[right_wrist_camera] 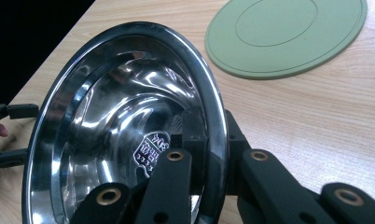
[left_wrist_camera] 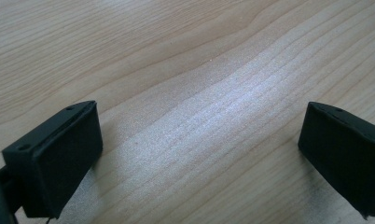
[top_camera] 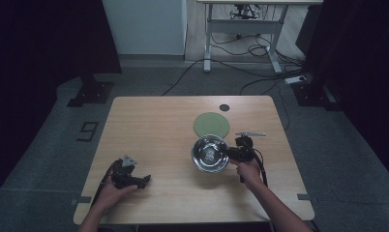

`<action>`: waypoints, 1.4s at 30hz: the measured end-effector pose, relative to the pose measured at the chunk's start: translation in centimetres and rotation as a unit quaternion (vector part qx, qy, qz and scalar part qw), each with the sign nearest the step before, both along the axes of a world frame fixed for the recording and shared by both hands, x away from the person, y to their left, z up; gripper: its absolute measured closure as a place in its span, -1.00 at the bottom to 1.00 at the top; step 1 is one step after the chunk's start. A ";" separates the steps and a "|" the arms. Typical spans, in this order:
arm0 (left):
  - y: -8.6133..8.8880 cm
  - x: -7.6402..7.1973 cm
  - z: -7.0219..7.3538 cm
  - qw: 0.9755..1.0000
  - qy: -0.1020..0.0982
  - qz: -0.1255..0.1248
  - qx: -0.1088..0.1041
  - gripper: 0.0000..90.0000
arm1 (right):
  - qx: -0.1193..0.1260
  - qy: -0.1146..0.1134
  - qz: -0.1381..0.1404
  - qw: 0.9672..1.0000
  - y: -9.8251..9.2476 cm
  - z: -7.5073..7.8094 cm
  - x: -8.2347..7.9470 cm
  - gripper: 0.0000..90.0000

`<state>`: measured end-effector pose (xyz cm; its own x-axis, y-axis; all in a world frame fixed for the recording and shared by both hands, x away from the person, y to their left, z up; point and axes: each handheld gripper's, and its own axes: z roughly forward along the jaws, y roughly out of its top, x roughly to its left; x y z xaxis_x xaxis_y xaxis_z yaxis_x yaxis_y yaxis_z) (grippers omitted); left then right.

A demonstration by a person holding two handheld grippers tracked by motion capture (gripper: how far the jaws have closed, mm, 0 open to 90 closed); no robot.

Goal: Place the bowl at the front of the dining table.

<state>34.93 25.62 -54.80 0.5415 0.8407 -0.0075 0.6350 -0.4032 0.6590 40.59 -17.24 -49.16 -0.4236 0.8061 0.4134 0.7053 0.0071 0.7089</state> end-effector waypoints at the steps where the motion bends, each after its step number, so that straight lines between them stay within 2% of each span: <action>1: 0.0 0.0 0.0 1.000 0.000 0.000 0.000 -1.00 | 0.000 0.000 -0.001 1.000 0.0 0.0 0.0 0.90; 25: 0.0 0.0 0.0 1.000 0.000 0.000 0.000 -1.00 | -0.002 0.008 -0.024 1.000 -0.6 0.4 2.3 0.91; 34: 0.0 0.0 0.0 1.000 0.000 0.000 0.000 -1.00 | 0.000 0.010 -0.036 0.999 -1.1 0.0 3.0 0.91; 38: 0.0 0.0 0.0 1.000 0.000 0.000 0.000 -1.00 | -0.014 0.006 -0.037 0.999 -1.0 0.0 3.5 0.91; 42: 0.0 0.0 0.0 1.000 0.000 0.000 0.000 -1.00 | -0.014 0.006 -0.037 0.999 -0.8 0.1 3.9 0.91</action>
